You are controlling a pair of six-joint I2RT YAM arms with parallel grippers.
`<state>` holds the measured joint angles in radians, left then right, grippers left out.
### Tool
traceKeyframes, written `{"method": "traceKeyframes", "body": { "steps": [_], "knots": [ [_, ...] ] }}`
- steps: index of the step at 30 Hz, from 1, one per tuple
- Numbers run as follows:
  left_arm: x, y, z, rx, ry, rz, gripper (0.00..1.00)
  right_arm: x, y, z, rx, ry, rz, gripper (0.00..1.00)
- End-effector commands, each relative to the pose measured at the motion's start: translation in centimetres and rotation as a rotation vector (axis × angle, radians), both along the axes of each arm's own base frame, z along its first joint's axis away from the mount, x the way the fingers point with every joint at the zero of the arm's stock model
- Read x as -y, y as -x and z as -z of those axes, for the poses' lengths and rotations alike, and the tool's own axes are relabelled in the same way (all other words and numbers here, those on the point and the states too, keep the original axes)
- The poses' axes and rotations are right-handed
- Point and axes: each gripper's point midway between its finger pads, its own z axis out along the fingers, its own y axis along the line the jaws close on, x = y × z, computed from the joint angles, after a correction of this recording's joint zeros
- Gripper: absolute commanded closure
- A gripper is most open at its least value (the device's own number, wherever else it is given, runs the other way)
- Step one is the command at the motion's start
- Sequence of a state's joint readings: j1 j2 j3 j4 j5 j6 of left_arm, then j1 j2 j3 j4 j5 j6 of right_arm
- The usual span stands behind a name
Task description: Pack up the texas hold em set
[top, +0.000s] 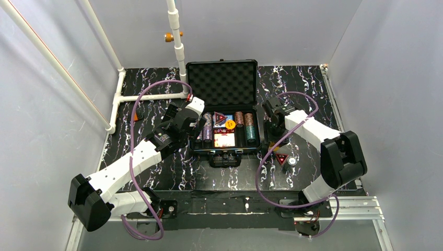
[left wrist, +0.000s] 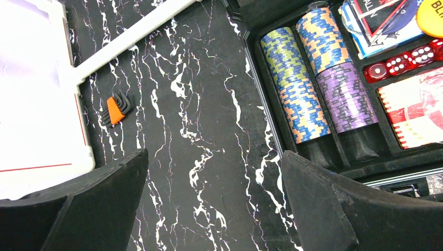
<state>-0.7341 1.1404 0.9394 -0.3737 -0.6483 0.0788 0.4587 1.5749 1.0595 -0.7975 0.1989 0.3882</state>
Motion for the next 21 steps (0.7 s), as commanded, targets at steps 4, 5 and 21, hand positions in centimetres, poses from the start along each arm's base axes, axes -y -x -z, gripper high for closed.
{"method": "traceKeyframes", "body": {
  "steps": [4,5,21],
  "knots": [
    [-0.6,0.0,-0.9,0.032,0.003,-0.019,0.02,-1.0,-1.0,-3.7,0.071,-0.046,-0.017,0.52],
    [-0.6,0.0,-0.9,0.033,0.003,-0.02,0.02,-1.2,-1.2,-4.0,0.077,-0.051,-0.017,0.52],
    [-1.1,0.2,-1.6,0.06,0.006,-0.038,0.01,-5.2,-2.5,-7.7,0.157,-0.134,-0.074,0.52]
  ]
}}
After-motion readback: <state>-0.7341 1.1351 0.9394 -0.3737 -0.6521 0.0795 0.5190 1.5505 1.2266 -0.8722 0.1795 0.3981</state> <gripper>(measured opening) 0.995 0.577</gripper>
